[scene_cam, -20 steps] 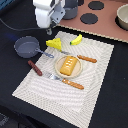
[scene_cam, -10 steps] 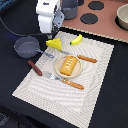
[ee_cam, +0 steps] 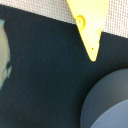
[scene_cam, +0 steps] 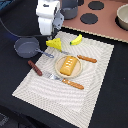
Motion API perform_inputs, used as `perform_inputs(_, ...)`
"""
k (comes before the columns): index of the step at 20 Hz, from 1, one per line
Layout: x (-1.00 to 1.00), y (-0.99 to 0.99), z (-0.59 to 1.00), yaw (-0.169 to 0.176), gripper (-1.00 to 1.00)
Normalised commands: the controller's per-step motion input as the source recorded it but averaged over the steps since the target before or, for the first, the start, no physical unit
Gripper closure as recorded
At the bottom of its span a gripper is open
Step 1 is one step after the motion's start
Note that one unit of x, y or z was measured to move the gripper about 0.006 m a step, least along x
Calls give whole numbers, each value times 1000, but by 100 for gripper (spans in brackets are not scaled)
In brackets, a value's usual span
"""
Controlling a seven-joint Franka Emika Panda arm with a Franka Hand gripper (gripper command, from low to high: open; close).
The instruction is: Interact with the objects in diverse but meaningful ways.
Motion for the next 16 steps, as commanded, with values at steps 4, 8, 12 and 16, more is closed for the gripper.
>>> perform_inputs(4,15,-120,-178,33,-100)
perform_inputs(8,14,0,-264,68,-100)
perform_inputs(12,5,9,-221,76,-100)
perform_inputs(16,0,-11,-173,39,-100)
